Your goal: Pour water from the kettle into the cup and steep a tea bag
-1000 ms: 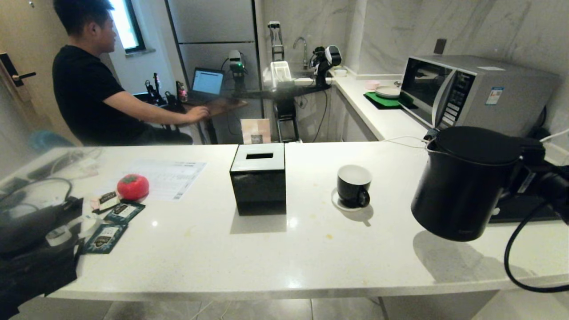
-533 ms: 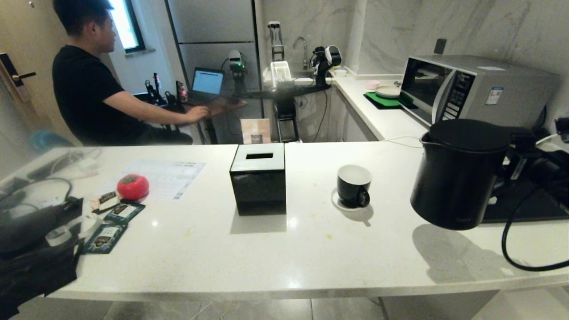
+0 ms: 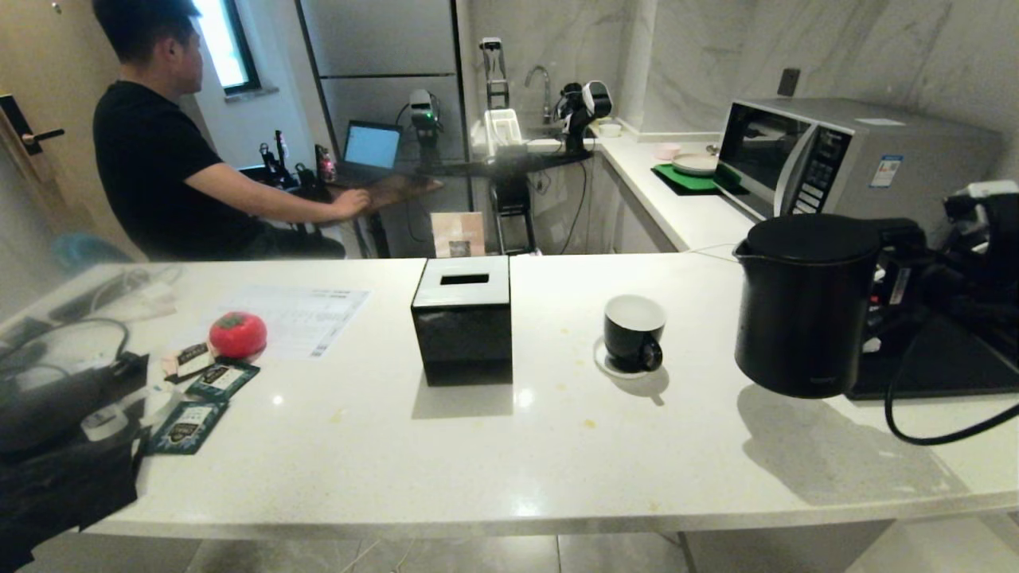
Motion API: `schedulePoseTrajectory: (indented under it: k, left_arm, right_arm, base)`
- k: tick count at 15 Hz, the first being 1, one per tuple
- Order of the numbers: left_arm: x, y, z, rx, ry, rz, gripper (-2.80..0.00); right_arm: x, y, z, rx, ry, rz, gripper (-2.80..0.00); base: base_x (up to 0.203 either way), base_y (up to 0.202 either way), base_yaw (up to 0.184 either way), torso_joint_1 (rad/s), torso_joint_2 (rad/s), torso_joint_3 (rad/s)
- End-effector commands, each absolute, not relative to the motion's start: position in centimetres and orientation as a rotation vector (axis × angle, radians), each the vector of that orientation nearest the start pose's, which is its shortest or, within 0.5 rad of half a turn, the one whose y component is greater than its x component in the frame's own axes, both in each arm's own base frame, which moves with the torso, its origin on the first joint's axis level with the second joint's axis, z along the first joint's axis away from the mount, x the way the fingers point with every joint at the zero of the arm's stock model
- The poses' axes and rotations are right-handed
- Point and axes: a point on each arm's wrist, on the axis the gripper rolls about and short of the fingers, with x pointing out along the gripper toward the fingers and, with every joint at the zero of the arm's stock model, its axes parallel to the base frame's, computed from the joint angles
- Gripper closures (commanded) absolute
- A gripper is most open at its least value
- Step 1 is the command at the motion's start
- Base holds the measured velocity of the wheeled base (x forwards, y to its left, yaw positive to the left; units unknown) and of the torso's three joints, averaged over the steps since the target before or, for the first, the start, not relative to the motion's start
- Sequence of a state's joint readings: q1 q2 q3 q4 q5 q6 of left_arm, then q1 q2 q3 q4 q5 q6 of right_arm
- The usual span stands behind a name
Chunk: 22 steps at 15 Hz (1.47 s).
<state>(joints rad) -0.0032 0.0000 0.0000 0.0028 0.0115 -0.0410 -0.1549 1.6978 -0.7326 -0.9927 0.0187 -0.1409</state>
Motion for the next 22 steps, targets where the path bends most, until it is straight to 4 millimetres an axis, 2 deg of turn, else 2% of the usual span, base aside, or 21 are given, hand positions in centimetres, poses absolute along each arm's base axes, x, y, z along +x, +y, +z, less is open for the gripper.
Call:
schedulePoseTrajectory:
  k: [1, 18, 22]
  left_arm:
    - [-2.3, 0.0, 7.5, -0.041, 0.003, 0.009, 0.00]
    - [-2.3, 0.0, 7.5, -0.043, 0.003, 0.009, 0.00]
    - [-2.3, 0.0, 7.5, -0.042, 0.003, 0.009, 0.00]
  right_arm:
    - [31.1, -4.4, 20.3, -0.151, -0.031, -0.127, 0.00]
    - [37.0, -2.1, 19.8, -0.362, 0.076, -0.027, 0.00]
    - [37.8, -1.7, 19.7, -0.421, 0.093, -0.009, 0.00]
  base:
    - [0.000, 0.000, 0.000, 0.000, 0.00, 0.000]
    - [0.000, 0.000, 0.000, 0.000, 0.00, 0.000]
    - [0.000, 0.000, 0.000, 0.000, 0.00, 0.000]
